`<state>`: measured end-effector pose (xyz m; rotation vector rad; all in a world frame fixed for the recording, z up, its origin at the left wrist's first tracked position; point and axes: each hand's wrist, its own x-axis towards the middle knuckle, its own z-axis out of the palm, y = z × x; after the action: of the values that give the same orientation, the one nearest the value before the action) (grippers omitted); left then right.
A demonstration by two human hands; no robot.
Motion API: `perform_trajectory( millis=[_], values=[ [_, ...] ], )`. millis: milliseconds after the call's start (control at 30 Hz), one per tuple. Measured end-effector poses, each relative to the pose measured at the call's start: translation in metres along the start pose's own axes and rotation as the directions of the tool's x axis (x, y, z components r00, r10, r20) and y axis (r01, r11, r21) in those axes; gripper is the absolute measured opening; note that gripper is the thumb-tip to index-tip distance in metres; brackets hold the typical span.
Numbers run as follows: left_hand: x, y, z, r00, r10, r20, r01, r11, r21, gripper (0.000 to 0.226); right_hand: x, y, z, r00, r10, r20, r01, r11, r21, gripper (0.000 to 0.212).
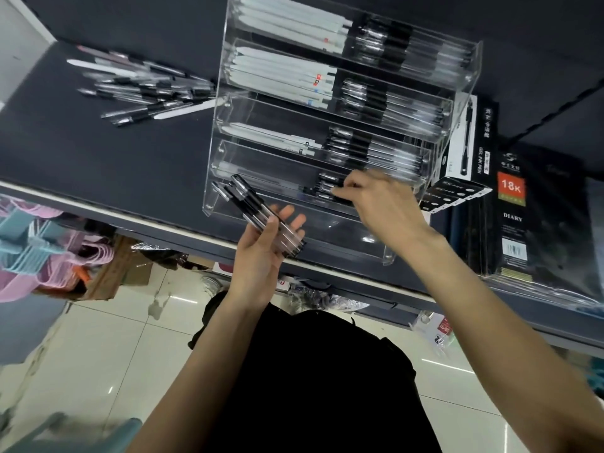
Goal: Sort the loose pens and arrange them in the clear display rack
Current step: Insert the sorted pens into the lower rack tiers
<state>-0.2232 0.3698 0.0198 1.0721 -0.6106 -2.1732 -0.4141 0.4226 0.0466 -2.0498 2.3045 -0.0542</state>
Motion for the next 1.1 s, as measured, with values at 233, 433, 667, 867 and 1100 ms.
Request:
perform_trajectory(
  millis=[233,433,667,867,1100],
  values=[
    [-0.002,-0.001,0.001,1.000,-0.012,0.004,0.012,1.000,-0.020,0.025,-0.004,0.000,0.010,0.997,0.076,-0.009,-0.076,0.997,-0.015,0.050],
    [-0.002,-0.002,0.006,1.000,-0.008,0.022,0.010,0.996,-0.092,0.022,-0.020,-0.052,-0.016,0.947,0.235,-0.219,-0.111,0.879,0.464,0.011],
    [-0.004,-0.009,0.005,1.000,0.006,0.029,-0.003,0.995,-0.098,0.031,-0.015,-0.081,0.008,0.951,0.309,-0.028,-0.227,0.755,0.615,0.020],
    [-0.010,-0.015,0.006,0.998,0.011,0.056,-0.009,0.999,-0.036,0.031,-0.020,-0.069,0.004,0.965,0.258,0.047,-0.222,0.710,0.668,0.021],
    [-0.008,-0.002,-0.010,0.992,0.089,-0.092,-0.087,0.996,0.024,0.026,-0.056,-0.014,0.000,0.962,0.259,-0.090,-0.225,0.933,0.282,0.015]
  ],
)
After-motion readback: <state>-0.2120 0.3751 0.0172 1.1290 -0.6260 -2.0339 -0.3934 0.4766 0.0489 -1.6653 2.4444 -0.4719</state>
